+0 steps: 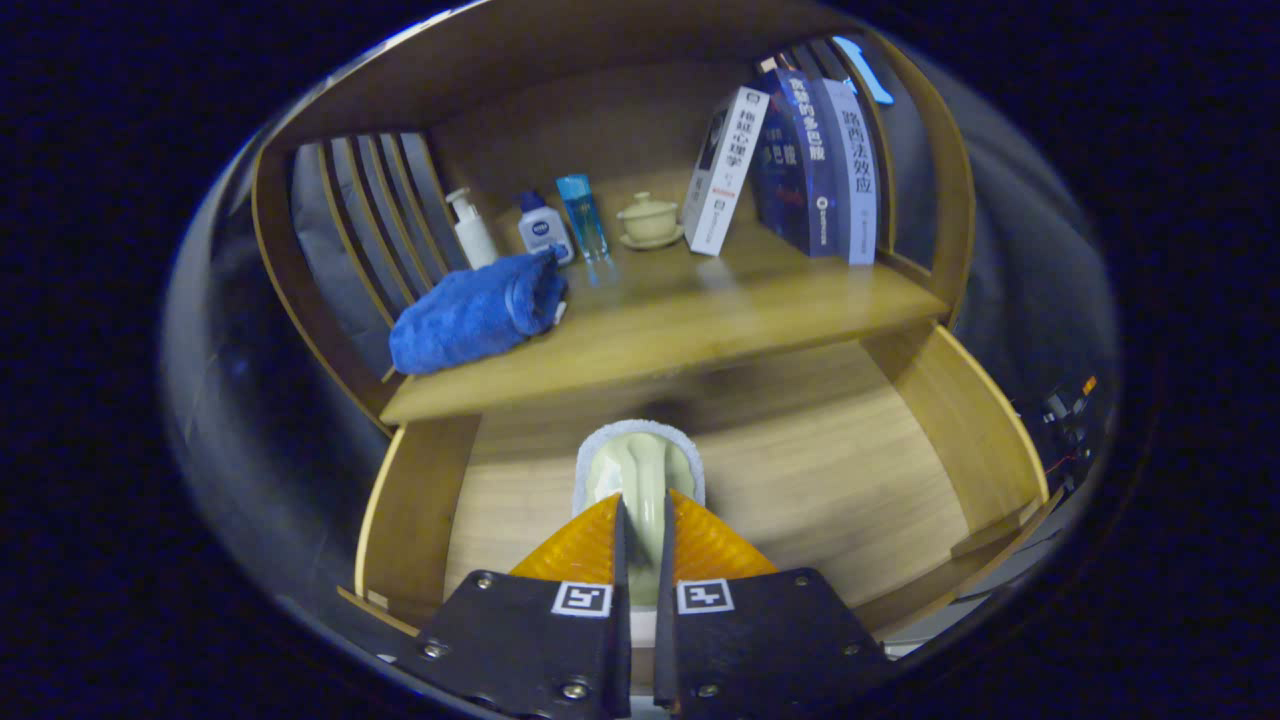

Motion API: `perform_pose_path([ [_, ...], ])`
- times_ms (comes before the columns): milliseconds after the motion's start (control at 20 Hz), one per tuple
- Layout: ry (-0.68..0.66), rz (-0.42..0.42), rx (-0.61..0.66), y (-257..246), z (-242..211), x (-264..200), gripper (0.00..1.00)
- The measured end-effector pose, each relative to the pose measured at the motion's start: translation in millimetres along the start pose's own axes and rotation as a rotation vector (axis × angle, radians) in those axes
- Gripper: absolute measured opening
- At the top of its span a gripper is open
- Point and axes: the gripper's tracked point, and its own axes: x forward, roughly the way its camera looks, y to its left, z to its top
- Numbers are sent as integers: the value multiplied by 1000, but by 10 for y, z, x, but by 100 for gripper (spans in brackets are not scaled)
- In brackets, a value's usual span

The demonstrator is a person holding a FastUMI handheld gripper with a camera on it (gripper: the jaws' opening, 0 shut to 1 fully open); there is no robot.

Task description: Pull open the drawer, take out the items inside it, and place them on the countertop above the cabinet.

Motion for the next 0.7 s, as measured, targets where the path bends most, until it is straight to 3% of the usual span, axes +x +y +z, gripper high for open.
perform_pose_path([
  [350, -250, 28, -43, 147, 842, -297, 10],
  [700, -283, -29, -120, 152, 1319, 220, 10],
])
